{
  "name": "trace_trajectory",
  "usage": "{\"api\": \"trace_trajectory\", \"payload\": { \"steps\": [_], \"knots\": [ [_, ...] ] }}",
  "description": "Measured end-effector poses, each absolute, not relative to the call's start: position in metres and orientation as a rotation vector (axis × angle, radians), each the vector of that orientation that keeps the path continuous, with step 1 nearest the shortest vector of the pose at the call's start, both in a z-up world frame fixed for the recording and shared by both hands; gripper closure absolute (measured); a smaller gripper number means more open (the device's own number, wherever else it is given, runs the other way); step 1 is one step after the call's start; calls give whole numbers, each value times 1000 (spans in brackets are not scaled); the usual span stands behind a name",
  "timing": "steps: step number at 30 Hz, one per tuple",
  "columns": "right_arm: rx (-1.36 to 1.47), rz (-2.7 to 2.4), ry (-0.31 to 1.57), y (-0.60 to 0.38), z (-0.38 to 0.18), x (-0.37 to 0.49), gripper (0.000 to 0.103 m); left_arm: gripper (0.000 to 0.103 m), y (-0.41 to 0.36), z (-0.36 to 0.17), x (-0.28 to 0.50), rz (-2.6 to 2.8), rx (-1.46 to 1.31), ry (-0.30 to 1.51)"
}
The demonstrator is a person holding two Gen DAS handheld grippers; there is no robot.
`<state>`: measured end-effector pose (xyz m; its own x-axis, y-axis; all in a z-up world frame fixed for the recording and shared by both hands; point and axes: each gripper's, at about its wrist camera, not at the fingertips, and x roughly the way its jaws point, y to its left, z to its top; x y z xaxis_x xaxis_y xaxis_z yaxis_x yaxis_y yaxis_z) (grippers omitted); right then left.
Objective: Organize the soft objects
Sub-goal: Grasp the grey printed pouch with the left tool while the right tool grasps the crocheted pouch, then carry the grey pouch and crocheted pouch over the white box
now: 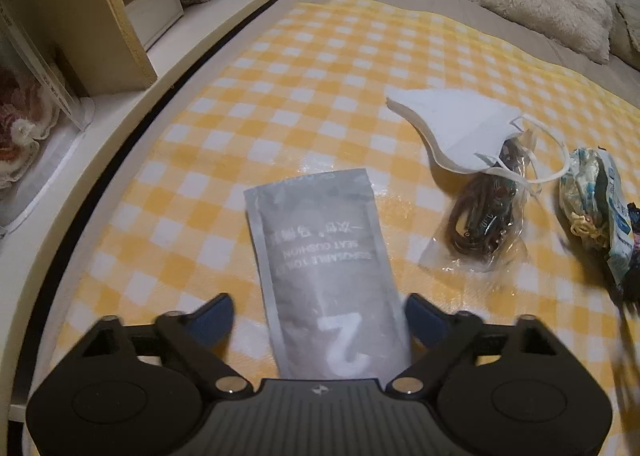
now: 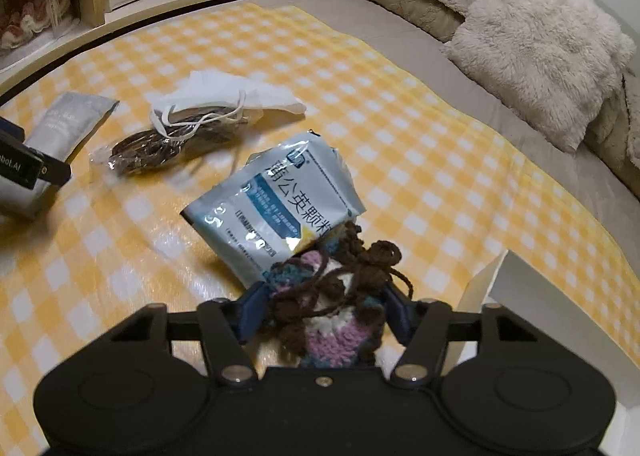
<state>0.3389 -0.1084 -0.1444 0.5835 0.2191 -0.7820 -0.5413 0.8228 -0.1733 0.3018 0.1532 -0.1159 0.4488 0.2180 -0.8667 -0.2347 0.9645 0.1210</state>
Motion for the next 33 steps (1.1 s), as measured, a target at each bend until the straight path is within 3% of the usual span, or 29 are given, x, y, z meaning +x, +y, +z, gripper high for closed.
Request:
{"api": "trace_trajectory", "payload": {
  "steps": [1,4,7,14,15,18,22,23,24,26,33],
  "knots": [
    [-416,458,838,-110,-143,339,48,35,154,-114,301,279,-14,1068],
    [-397,462,837,-113,-136,336,59,43,157,-108,297,278,-16,1061],
    [-388,468,839,-116,-130,331,63,50,160,-105,292,265,-21,1067],
    [-354,499,829,-126,-112,313,73,54,164,-88,275,254,-26,1034],
    [-346,504,824,-128,-108,310,93,54,164,-84,273,250,-31,1023],
    [-314,499,804,-133,-96,301,103,54,162,-73,265,243,-37,987],
    [-287,496,779,-141,-84,293,101,54,157,-57,257,224,-51,939],
    [-264,489,779,-145,-83,292,91,54,156,-54,256,218,-56,929],
    [-250,480,779,-147,-83,291,73,54,154,-50,253,210,-62,920],
    [-281,478,773,-148,-86,292,61,54,149,-46,251,192,-74,906],
    [-467,486,830,-137,-118,309,47,53,137,-46,251,133,-77,906]
  ]
}}
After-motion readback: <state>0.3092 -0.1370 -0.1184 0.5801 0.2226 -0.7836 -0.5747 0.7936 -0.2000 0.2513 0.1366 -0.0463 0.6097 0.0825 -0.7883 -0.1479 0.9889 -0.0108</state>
